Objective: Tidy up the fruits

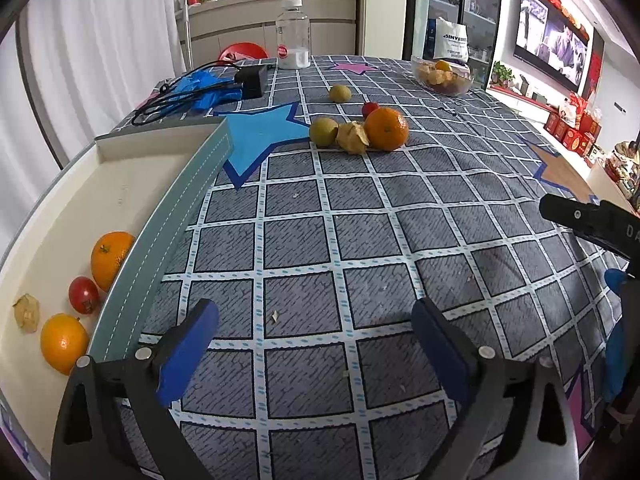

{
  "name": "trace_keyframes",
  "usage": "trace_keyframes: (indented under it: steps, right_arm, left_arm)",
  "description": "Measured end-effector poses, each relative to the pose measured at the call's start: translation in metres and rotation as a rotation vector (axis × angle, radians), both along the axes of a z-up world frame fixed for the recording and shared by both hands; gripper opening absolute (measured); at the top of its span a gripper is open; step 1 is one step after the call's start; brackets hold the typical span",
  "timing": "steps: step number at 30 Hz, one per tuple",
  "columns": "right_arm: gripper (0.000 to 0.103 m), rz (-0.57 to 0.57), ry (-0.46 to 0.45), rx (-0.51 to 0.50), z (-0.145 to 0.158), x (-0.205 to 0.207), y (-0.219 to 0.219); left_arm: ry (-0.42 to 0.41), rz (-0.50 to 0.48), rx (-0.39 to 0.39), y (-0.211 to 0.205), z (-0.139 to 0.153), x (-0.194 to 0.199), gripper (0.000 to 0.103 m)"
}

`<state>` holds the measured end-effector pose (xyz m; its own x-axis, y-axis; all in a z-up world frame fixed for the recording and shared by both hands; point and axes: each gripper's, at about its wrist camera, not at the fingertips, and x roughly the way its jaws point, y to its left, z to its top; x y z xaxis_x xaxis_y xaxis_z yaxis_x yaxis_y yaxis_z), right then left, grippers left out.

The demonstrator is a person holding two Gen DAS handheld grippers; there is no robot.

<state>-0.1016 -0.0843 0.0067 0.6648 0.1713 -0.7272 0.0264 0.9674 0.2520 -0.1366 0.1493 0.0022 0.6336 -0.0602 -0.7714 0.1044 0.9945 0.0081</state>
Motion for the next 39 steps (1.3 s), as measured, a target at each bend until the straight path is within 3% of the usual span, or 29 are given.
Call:
trace_keyframes:
  steps: [28, 32, 39]
  right_arm:
    - [0.103, 0.001, -0.003, 0.007, 0.001, 0.0, -0.001]
    - [0.103, 0.0, -0.004, 0.008, 0.001, 0.0, -0.001]
    - [0.103, 0.003, -0.007, 0.017, 0.002, 0.0, -0.001]
  left_arm:
    - [0.032, -0.036, 0.007, -0.004, 0.002, 0.007, 0.098]
    - [0.006, -0.055, 0.029, -0.013, 0.021, 0.016, 0.098]
    - [-0.009, -0.06, -0.028, -0.032, 0.059, 0.064, 0.098]
